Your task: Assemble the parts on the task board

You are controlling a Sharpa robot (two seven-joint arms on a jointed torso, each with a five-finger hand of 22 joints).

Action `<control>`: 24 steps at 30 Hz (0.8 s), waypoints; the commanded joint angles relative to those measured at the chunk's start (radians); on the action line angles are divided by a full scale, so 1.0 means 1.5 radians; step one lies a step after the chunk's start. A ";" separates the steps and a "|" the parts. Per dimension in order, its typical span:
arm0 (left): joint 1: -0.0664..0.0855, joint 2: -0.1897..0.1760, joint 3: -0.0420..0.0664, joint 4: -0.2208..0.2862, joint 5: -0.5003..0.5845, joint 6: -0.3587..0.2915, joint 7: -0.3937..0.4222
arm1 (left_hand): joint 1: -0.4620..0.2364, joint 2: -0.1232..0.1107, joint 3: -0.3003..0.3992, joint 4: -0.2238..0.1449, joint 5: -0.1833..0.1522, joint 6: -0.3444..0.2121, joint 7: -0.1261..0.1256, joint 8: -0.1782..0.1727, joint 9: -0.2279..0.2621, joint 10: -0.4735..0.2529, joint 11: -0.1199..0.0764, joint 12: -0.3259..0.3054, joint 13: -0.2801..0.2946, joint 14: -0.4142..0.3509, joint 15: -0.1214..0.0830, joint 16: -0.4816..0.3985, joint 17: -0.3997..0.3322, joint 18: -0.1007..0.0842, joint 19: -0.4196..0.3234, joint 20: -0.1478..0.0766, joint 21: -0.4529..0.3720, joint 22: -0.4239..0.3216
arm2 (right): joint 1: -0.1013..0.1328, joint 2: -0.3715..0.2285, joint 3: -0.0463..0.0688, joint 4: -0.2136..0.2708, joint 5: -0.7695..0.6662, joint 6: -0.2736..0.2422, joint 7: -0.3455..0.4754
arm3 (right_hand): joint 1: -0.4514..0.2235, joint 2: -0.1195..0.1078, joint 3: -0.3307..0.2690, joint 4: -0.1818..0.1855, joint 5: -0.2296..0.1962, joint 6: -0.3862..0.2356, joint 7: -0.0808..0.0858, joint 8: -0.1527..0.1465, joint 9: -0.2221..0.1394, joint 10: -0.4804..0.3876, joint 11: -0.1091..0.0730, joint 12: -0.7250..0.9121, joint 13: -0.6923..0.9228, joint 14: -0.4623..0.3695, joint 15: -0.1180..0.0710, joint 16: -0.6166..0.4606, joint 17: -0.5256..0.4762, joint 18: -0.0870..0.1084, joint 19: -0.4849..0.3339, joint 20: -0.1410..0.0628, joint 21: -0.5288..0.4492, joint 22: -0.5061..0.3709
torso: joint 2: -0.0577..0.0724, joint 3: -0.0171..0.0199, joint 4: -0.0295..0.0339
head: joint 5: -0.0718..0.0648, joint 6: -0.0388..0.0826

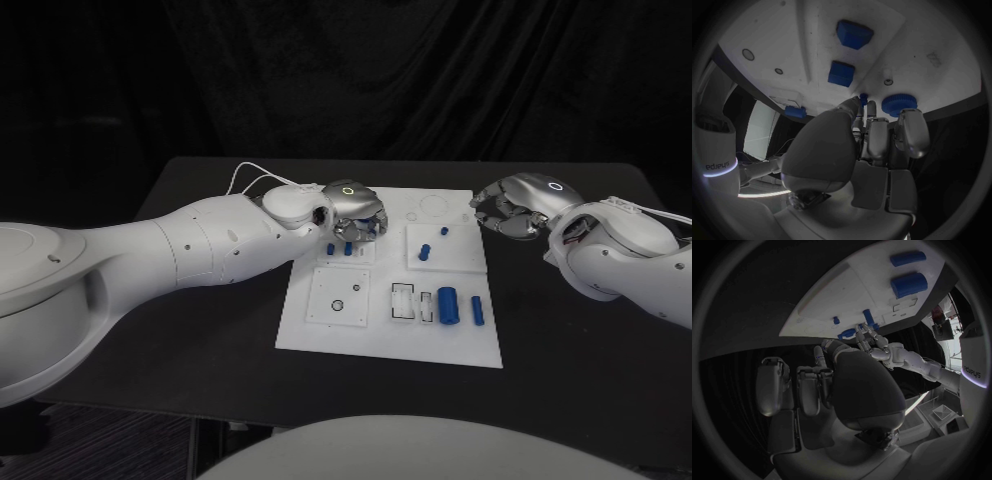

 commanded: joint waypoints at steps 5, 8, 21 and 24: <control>-0.007 0.005 0.001 -0.005 0.000 -0.004 -0.008 | -0.001 0.003 0.007 -0.014 0.003 0.014 0.004 0.007 0.002 0.016 -0.002 0.014 0.014 0.001 -0.004 0.003 -0.001 -0.012 0.004 0.001 0.006 0.111 | 0.000 -0.001 0.000 0.001 -0.002 0.006 -0.010 | -0.004 -0.001 0.004 0.001 0.004 0.002 -0.001 -0.002 -0.001 0.072 0.003 0.002 0.176 0.069 0.002 0.002 0.176 0.012 0.006 0.003 -0.002 0.129 | 0.000 0.0002 0.0001 | -0.001 0.000; -0.008 0.005 0.001 -0.007 0.000 -0.006 -0.009 | 0.001 0.004 0.012 -0.020 0.005 0.021 0.006 0.009 0.004 0.016 -0.003 0.016 0.018 0.002 -0.005 0.004 0.000 -0.012 0.005 0.000 0.007 0.111 | 0.000 -0.002 0.000 0.001 -0.002 0.007 -0.010 | -0.004 -0.001 0.004 0.001 0.004 0.002 -0.001 -0.002 -0.001 0.072 0.003 0.002 0.176 0.069 0.002 0.002 0.176 0.012 0.006 0.003 -0.002 0.129 | 0.000 0.0003 -0.0001 | -0.002 0.000; -0.011 -0.001 0.001 -0.008 0.000 -0.017 -0.007 | 0.003 0.002 0.018 -0.031 -0.004 0.022 0.013 0.009 0.006 0.014 -0.005 0.016 0.024 -0.003 -0.007 -0.001 -0.011 -0.011 0.001 0.000 0.003 0.110 | -0.001 0.000 0.000 -0.001 -0.002 0.011 -0.011 | -0.004 0.000 0.005 0.001 0.004 0.002 -0.001 -0.001 -0.001 0.072 0.003 0.002 0.176 0.069 0.002 0.002 0.176 0.012 0.005 0.003 -0.003 0.129 | 0.000 -0.0005 -0.0006 | -0.002 0.000; -0.011 -0.003 0.001 -0.007 0.000 -0.023 -0.004 | -0.001 0.000 0.018 -0.032 -0.022 0.016 0.014 0.007 0.007 0.017 -0.006 0.018 0.027 -0.003 -0.007 -0.002 -0.013 -0.011 0.001 0.000 0.004 0.110 | -0.001 0.001 0.000 -0.001 -0.002 0.012 -0.010 | -0.004 0.000 0.005 0.001 0.004 0.002 -0.001 -0.001 -0.001 0.072 0.003 0.002 0.176 0.069 0.002 0.002 0.176 0.012 0.005 0.003 -0.003 0.129 | 0.000 -0.0003 -0.0005 | -0.001 0.000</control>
